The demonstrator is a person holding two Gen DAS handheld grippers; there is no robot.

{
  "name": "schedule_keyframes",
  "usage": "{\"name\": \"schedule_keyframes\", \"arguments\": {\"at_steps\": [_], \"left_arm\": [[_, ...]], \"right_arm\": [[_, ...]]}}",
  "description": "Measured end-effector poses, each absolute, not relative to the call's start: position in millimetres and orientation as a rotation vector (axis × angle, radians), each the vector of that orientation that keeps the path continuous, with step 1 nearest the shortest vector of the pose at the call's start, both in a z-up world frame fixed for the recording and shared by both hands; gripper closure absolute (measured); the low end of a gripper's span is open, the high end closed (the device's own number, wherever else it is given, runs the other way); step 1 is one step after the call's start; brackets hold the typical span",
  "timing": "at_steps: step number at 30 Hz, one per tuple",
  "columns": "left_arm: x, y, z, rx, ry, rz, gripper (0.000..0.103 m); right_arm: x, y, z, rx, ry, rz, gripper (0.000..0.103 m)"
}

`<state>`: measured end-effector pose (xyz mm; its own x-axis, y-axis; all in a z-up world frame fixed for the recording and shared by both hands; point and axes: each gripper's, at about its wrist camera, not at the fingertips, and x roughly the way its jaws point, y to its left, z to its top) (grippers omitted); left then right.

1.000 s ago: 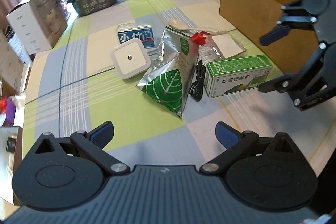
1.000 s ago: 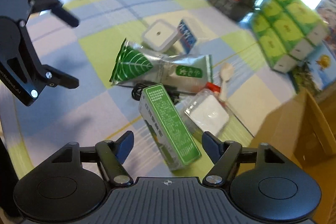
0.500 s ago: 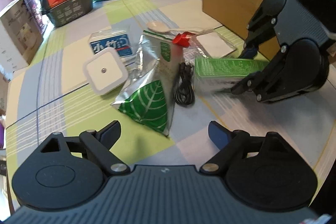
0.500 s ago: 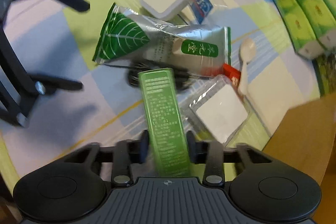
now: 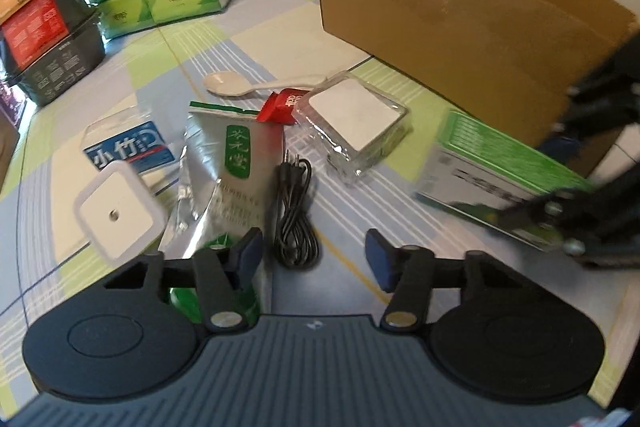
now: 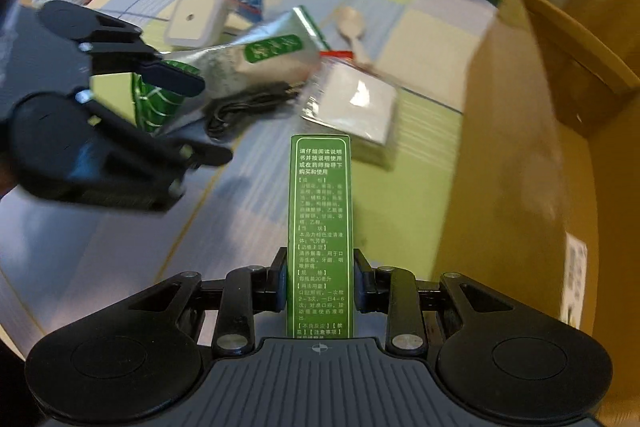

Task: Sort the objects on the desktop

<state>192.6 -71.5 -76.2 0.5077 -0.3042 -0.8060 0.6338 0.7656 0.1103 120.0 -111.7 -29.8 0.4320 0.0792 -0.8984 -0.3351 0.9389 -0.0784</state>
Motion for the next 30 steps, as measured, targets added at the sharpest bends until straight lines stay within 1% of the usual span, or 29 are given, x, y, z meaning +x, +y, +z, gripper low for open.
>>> {"name": "schedule_keyframes", "arguments": {"at_steps": [4, 6, 7, 8, 9, 14, 19, 26, 30], "left_arm": [[208, -78, -84, 0.414, 0.872, -0.57, 0.07], [215, -82, -89, 0.409, 0.889, -0.56, 0.073], [218, -83, -91, 0.403, 0.902, -0.555, 0.08], [220, -84, -93, 0.404, 0.91, -0.545, 0.084], [220, -84, -93, 0.399, 0.907, -0.54, 0.086], [204, -74, -89, 0.361, 0.977, -0.498, 0.087], [159, -50, -83, 0.299, 1.055, -0.457, 0.087], [103, -44, -79, 0.245, 1.066, -0.443, 0.087], [80, -50, -81, 0.264, 1.035, -0.436, 0.086]], "right_arm": [[111, -115, -25, -0.238, 1.082, 0.265, 0.076], [109, -115, -26, -0.227, 1.077, 0.265, 0.076], [109, -114, -27, -0.223, 1.075, 0.264, 0.076], [108, -114, -27, -0.22, 1.073, 0.265, 0.076], [107, -114, -28, -0.22, 1.073, 0.267, 0.076], [95, -112, -29, -0.22, 1.067, 0.297, 0.076], [72, -112, -33, -0.179, 1.069, 0.328, 0.076], [37, -118, -35, -0.153, 1.029, 0.321, 0.075], [28, -123, -39, -0.141, 1.023, 0.317, 0.074]]}}
